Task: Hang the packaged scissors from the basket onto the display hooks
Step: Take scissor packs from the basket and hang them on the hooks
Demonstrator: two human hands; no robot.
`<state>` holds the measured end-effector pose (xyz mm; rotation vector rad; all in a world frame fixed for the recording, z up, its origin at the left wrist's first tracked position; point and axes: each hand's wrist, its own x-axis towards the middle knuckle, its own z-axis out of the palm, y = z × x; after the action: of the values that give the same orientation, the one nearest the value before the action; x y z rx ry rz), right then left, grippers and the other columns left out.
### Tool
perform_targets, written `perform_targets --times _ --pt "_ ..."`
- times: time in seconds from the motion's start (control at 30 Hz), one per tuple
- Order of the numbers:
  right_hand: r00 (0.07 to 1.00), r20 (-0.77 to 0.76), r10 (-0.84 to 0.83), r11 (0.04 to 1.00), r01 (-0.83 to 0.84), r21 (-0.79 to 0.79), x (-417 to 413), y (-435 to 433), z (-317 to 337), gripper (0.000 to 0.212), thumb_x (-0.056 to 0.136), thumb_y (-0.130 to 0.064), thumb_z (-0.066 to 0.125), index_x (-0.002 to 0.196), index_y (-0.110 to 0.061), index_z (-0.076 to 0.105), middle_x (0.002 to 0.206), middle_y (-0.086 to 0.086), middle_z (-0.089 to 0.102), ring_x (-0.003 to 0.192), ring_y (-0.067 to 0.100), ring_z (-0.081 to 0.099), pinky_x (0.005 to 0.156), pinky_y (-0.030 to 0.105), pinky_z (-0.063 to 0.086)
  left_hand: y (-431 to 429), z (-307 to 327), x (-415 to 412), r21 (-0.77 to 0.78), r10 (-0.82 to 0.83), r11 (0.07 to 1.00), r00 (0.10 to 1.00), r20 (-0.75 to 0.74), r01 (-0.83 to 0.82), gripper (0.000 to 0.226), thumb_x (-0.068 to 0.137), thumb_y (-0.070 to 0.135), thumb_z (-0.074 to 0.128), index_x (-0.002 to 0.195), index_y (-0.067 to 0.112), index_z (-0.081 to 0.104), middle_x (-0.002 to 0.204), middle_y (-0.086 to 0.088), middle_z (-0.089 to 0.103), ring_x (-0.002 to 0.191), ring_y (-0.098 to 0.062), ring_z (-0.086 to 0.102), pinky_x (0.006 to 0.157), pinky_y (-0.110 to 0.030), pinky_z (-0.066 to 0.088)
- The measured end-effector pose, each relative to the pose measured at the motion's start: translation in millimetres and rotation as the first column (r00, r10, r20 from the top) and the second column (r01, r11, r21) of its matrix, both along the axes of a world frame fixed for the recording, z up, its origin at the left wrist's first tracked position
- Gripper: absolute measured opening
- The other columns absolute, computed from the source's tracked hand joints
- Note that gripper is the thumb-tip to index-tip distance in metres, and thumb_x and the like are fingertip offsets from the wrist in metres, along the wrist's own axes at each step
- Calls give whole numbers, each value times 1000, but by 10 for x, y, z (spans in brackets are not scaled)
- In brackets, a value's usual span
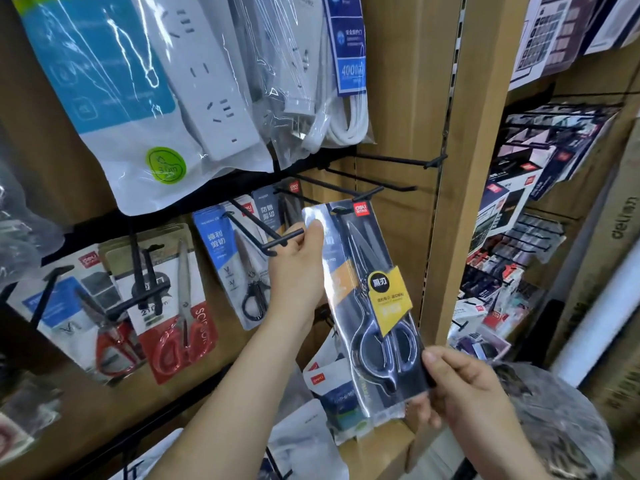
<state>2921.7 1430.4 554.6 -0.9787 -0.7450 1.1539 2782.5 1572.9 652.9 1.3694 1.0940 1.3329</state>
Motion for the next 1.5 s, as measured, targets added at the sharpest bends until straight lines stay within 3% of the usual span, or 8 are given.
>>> perform_targets --times 0.17,0.3,0.47,0.7,0.93,1.13,1.33,1.5 --pt "981 85 -174 985 175 -9 -21 37 57 39 95 -8 52 64 -19 74 45 19 52 28 15 42 35 12 29 -174 -52 -140 -26 -229 973 969 -93 228 21 104 24 44 93 32 60 75 24 69 68 13 62 68 -11 47" --pt "975 111 -195 981 196 -5 -89 133 157 37 95 -11 54 65 -18 75 42 15 52 27 14 40 34 11 29 -204 -196 -270 5 -230 972 958 -171 235 21 103 20 45 107 19 66 76 2 70 57 -12 59 47 -24 45" --pt "990 137 -27 998 35 -54 -162 326 170 29 101 -10 46 92 -13 73 57 11 58 45 15 46 44 20 36 56 -224 -266 -68 -58 997 985 -161 48 32 101 21 48 101 -10 54 65 -16 53 36 -16 41 37 -21 31" --pt "994 46 -100 989 104 -104 -242 649 195 29 101 -3 45 99 -13 73 55 6 57 48 11 47 46 19 40 83 -292 -333 -186 -131 977 979 -154 102 18 102 27 49 103 20 65 80 -7 70 51 -14 52 46 -24 41" --pt "995 -8 -104 990 103 -94 -369 984 197 22 101 -5 48 108 -3 69 62 7 60 53 12 52 54 21 45 53 -464 -447 -222 -100 974 969 -228 48 30 103 26 46 88 5 59 61 -6 57 46 -17 62 44 -23 42" --pt "980 178 86 969 -41 -244 -365 989 -33 61 97 -9 58 150 -25 34 111 4 66 105 11 63 76 21 56 240 -731 -464 -224 -10 972 942 -335 -70 22 104 25 44 100 13 62 69 -7 59 51 -16 63 52 -29 50" --pt "967 240 89 955 -14 -297 -264 567 -210 34 97 -13 59 127 -28 58 104 5 73 101 13 68 77 23 55 108 -1081 -686 -170 16 978 850 -526 -124 21 100 18 42 109 28 58 102 3 67 73 -12 68 80 -44 59" --pt "968 249 -25 964 90 -251 -191 118 -327 24 99 -3 51 111 -16 67 87 5 76 81 16 71 72 29 53 -381 -1216 -840 -214 -88 977 907 -413 -2 31 97 3 47 87 22 70 76 4 72 67 -13 66 63 -28 55"
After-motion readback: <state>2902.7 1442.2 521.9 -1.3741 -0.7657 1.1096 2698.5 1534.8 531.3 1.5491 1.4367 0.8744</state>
